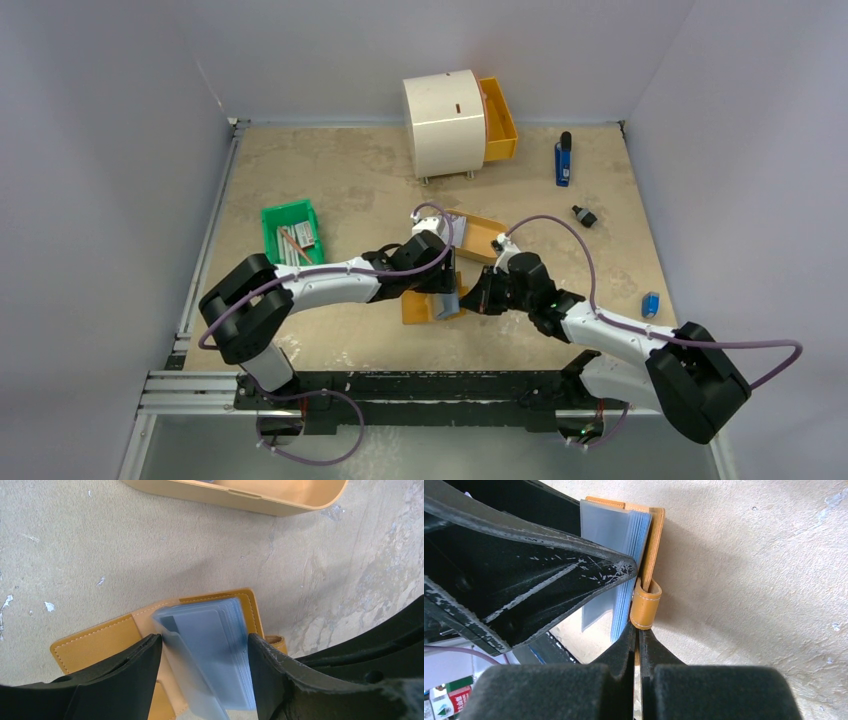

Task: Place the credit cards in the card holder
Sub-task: Open the card holder at the center of the board.

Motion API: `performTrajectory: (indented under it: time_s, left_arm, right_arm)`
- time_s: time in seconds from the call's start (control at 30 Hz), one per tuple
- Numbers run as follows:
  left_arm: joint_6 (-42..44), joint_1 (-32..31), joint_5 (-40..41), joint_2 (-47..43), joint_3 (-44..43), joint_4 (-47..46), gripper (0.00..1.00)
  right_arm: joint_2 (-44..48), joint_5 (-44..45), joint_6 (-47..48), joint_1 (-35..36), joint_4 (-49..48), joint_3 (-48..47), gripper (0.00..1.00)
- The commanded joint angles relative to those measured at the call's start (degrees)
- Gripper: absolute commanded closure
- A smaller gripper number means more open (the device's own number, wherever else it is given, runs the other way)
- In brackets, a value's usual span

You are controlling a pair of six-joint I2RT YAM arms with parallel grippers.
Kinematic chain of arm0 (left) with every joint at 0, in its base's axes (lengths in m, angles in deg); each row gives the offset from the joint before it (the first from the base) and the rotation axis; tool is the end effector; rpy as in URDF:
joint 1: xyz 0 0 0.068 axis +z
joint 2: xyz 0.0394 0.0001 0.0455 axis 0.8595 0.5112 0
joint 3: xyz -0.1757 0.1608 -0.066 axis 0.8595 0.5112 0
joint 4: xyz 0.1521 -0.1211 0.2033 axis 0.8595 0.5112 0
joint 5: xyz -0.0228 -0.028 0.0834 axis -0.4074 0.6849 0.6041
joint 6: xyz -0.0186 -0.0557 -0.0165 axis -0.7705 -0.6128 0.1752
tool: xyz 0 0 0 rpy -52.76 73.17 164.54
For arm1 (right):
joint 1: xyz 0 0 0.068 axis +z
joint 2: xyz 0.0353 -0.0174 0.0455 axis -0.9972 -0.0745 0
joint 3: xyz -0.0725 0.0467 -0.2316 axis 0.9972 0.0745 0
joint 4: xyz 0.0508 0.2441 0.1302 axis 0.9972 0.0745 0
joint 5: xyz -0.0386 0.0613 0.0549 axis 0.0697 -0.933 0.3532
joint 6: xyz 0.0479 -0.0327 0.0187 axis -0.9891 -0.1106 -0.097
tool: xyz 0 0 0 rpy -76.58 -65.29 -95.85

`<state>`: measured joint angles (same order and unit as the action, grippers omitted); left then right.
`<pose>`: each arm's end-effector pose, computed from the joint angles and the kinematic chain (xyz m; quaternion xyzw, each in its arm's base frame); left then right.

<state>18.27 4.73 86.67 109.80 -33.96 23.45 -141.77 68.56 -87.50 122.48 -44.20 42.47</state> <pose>0.2142 -0.2878 0.1376 0.0271 0.9257 -0.2394 0.2917 0.1927 0.1591 0.1223 -0.0258 0.8577 0.4084 0.3115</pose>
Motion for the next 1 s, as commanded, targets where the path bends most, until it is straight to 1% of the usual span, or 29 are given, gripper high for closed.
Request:
performTrajectory:
  time_s: [0.0,0.07,0.2,0.4,0.5,0.77,0.97]
  left_arm:
    - [-0.11,-0.27,0.19,0.49,0.09,-1.33,0.38]
    - [0.00,-0.29,0.26,0.78,0.15,-1.32,0.40]
    - [0.11,-0.25,0.30,1.33,0.44,-1.36,0.47]
    - [0.30,-0.29,1.16,0.76,1.31,-1.07,0.65]
    - [0.78,-0.28,2.25,0.41,1.65,-0.18,0.70]
    - [1.78,-0.24,5.40,-1.12,2.87,2.94,0.78]
    - [1.98,-0.28,6.98,-2.27,3.30,5.14,0.81]
  right_arm:
    - [0.93,0.72,0.91,0.42,-1.74,-2.91,1.00]
    - [0.88,0.72,0.93,0.52,-1.74,-2.90,1.00]
    - [0.88,1.02,0.99,0.62,-1.57,-2.97,1.00]
    - [0.88,1.58,0.82,0.60,-1.26,-2.75,1.00]
    - [1.03,1.90,0.82,0.60,-0.84,-2.70,1.00]
    - [2.15,2.90,1.28,0.69,0.74,-3.26,1.00]
    - [1.54,3.25,1.40,1.02,1.04,-3.68,1.00]
